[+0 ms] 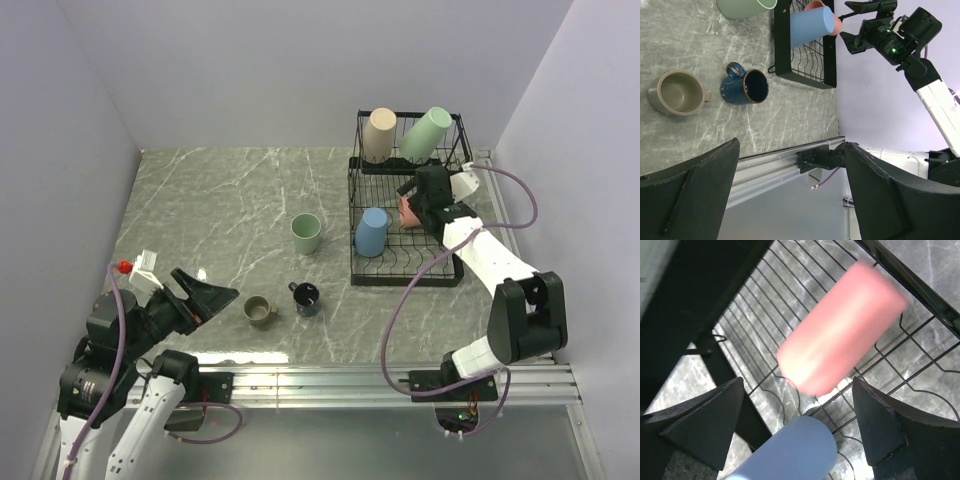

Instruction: Load the cups into the dish rack

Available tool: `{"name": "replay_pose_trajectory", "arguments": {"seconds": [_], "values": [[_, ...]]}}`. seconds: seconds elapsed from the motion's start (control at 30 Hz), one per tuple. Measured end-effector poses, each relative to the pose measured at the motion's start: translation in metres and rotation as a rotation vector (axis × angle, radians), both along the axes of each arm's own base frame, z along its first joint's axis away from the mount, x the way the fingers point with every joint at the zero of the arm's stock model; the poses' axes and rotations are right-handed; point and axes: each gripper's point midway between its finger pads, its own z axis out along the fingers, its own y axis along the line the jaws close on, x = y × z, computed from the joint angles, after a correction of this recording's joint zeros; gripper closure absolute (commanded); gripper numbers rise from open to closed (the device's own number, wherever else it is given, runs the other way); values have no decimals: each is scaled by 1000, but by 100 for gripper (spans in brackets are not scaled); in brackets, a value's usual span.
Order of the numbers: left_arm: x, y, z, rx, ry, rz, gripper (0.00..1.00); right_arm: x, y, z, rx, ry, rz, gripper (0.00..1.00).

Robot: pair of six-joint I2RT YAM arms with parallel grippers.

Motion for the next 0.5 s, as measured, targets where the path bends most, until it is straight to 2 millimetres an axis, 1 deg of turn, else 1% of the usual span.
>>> {"name": "replay_pose_trajectory", "arguments": {"seconds": [0.1,0.23,0.33,0.43,0.5], "values": [[0,0,-1,0,-1,-1,9,-2,1,12,8,-32,8,3],[1,-1,-6,0,3,-2,9,-11,1,31,25,-81,18,2],[3,-1,-10,1,12,-4,9,-22,-1,44,36,-117,21,1],[4,-2,-12,1,13,-5,9,-38,-7,50,50,-141,28,1],[5,-2,-13,1,12,-6,9,-47,-16,51,62,-151,23,1]]}}
